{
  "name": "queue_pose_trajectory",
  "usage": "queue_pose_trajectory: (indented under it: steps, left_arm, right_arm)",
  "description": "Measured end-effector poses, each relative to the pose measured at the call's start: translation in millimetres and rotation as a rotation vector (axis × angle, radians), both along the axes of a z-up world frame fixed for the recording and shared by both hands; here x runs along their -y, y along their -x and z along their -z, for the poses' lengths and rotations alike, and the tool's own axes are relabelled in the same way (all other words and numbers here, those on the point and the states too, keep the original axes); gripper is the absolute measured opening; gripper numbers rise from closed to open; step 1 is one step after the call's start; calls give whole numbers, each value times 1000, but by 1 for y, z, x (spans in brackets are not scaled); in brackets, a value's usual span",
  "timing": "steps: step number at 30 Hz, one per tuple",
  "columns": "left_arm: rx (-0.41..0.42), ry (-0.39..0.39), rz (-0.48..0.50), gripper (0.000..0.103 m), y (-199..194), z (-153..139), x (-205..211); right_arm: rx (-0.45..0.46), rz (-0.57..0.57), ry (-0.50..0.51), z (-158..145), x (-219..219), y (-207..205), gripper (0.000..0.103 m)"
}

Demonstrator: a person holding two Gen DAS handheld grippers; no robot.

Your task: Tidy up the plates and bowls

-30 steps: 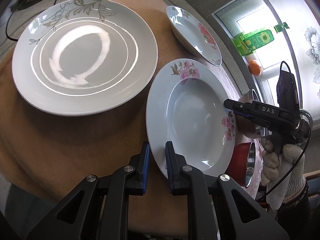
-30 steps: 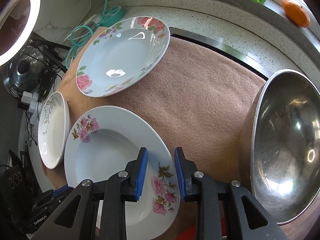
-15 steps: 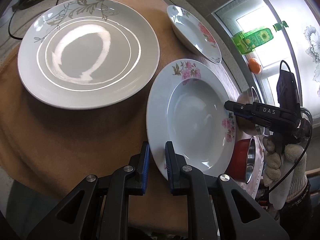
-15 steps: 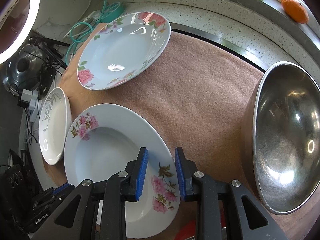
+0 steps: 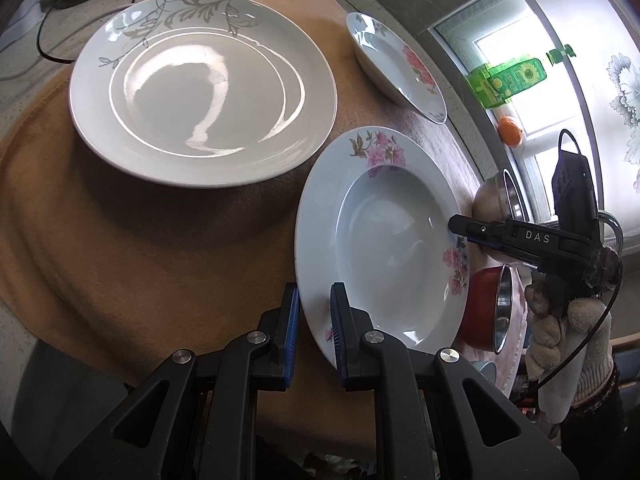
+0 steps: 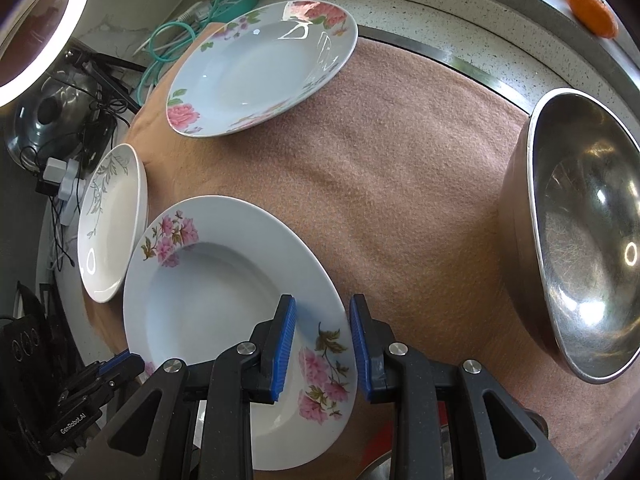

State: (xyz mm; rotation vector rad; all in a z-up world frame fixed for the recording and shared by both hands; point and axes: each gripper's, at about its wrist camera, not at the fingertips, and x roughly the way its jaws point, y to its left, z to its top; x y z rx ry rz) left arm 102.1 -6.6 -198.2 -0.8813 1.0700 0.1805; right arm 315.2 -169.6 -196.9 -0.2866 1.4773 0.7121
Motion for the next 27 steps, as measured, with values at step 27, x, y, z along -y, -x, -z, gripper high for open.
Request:
queue_pose_trajectory:
  steps: [27]
  left_arm:
    - [-1, 13, -3, 13, 22, 3, 2]
  right_arm:
    - [5, -65, 34, 1, -7, 29, 25]
